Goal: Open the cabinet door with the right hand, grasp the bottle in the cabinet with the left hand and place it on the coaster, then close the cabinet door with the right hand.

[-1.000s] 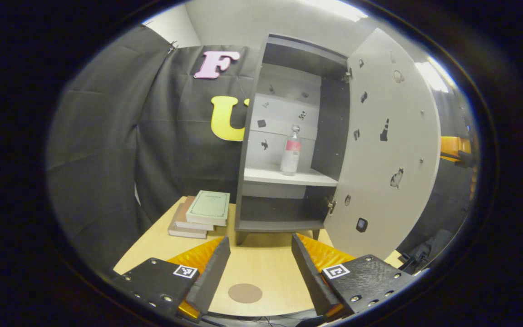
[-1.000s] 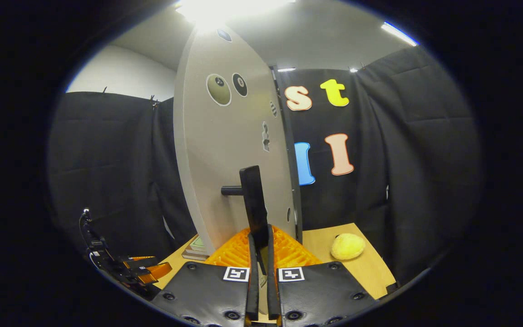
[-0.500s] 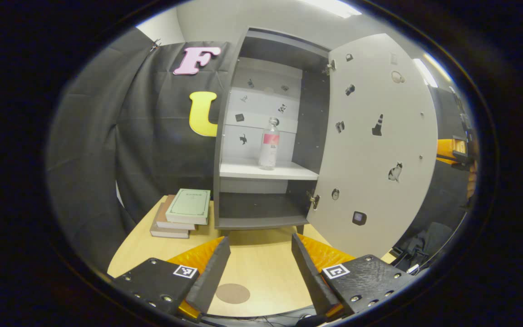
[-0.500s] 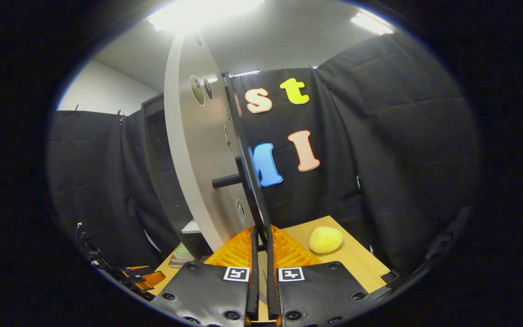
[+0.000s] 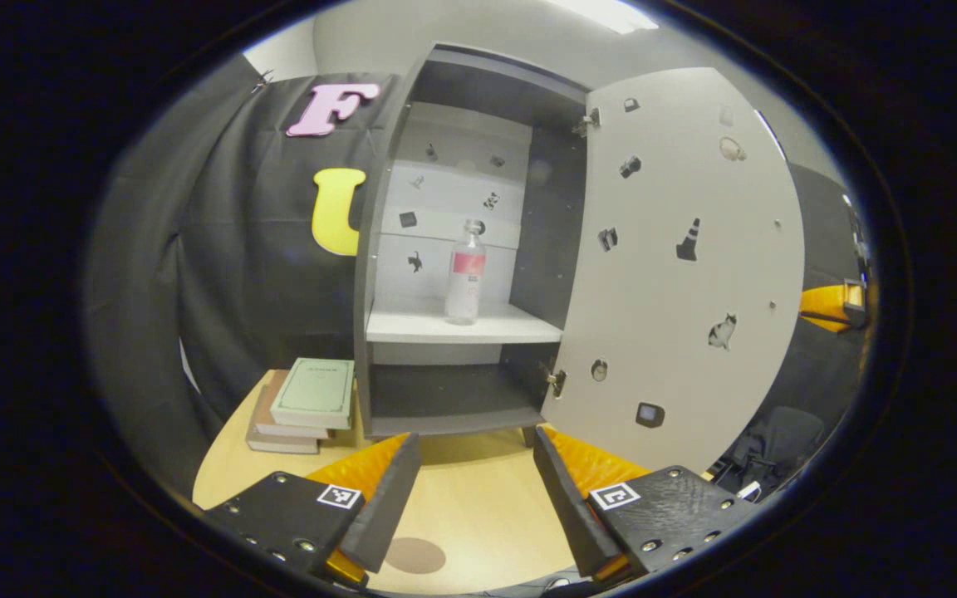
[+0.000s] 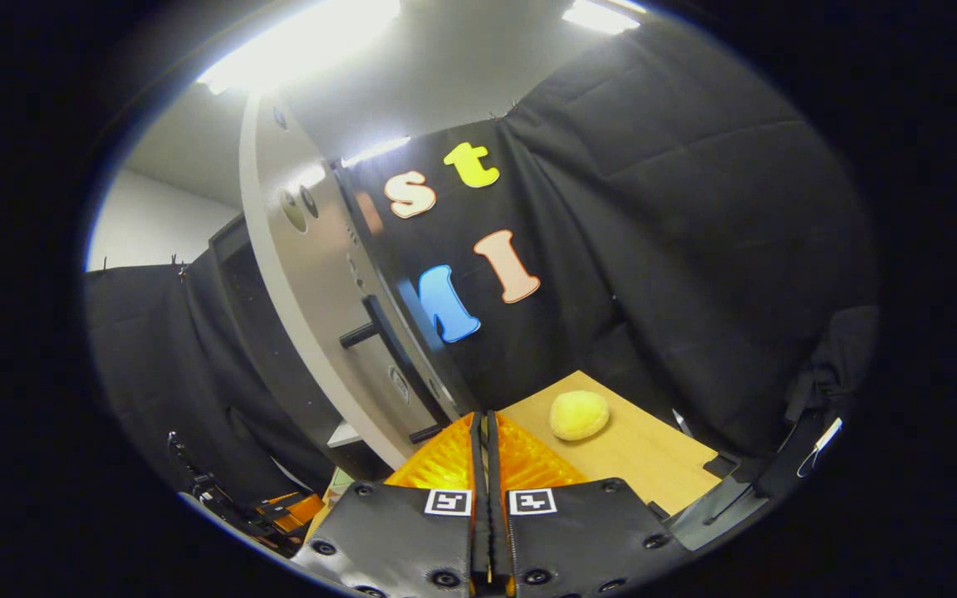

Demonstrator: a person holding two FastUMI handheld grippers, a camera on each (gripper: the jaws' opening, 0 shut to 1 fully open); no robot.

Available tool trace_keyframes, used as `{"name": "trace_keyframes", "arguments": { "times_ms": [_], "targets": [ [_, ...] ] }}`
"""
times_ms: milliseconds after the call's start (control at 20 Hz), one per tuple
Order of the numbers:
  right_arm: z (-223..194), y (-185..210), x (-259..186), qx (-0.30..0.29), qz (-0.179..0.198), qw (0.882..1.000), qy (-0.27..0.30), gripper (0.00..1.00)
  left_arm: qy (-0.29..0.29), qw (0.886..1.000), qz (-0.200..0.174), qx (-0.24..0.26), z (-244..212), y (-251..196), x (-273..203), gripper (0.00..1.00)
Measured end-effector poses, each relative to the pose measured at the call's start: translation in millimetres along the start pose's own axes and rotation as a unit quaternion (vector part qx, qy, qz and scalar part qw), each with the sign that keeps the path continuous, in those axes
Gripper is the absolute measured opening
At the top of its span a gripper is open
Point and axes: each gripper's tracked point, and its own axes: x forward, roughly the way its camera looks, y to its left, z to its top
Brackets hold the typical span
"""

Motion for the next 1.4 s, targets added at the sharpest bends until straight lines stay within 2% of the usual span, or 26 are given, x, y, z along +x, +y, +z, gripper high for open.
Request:
{"name": "trace_keyframes", "arguments": {
  "times_ms": [200, 350, 750, 800, 900, 1000, 1100, 1150, 1200, 1250, 1300, 1350, 1400],
  "targets": [
    [10.7, -31.0, -8.8, -0.018, -0.055, 0.998, -0.008, 0.02, -0.028, 1.0, -0.009, 0.005, 15.2, 1.8, 15.9, 0.84],
    [22.6, -49.2, 1.6, -0.039, -0.087, 0.995, -0.013, 0.02, -0.045, 0.999, -0.006, 0.002, 27.2, 4.8, 27.8, 0.84],
    [49.1, -70.0, 62.8, -0.05, -0.109, 0.992, -0.031, 0.0, -0.087, 0.996, -0.008, 0.006, 59.4, 8.4, 57.8, 0.82],
    [50.7, -75.1, 71.2, -0.051, -0.114, 0.992, -0.032, 0.02, -0.089, 0.996, -0.006, 0.008, 62.2, 8.9, 61.3, 0.86],
    [52.6, -80.1, 86.5, -0.05, -0.114, 0.992, -0.031, 0.0, -0.098, 0.995, 0.001, 0.015, 68.6, 12.6, 67.5, 0.82],
    [57.2, -88.4, 100.1, -0.052, -0.119, 0.991, -0.032, 0.06, -0.106, 0.994, 0.01, 0.025, 73.1, 17.8, 76.0, 0.84],
    [63.8, -95.8, 113.2, -0.05, -0.122, 0.991, -0.036, 0.06, -0.111, 0.993, 0.009, 0.034, 76.2, 17.8, 81.4, 0.82],
    [65.3, -98.2, 118.7, -0.047, -0.121, 0.991, -0.034, 0.0, -0.113, 0.993, 0.008, 0.036, 76.8, 18.6, 84.0, 0.82],
    [66.5, -102.3, 124.1, -0.043, -0.124, 0.991, -0.031, 0.19, -0.111, 0.993, 0.008, 0.037, 77.8, 18.8, 88.3, 0.82],
    [69.3, -106.1, 128.0, -0.04, -0.125, 0.991, -0.032, 0.1, -0.11, 0.993, 0.008, 0.039, 77.9, 19.9, 91.6, 0.82],
    [72.6, -110.4, 132.1, -0.04, -0.129, 0.99, -0.032, 0.27, -0.108, 0.993, 0.006, 0.04, 77.9, 19.7, 94.6, 0.82],
    [74.7, -116.3, 135.9, -0.044, -0.135, 0.989, -0.032, 0.3, -0.106, 0.994, 0.004, 0.041, 76.6, 18.1, 95.1, 0.82],
    [74.3, -123.9, 137.6, -0.05, -0.145, 0.988, -0.03, 0.2, -0.105, 0.994, 0.002, 0.043, 76.4, 17.0, 97.0, 0.82]
  ]
}}
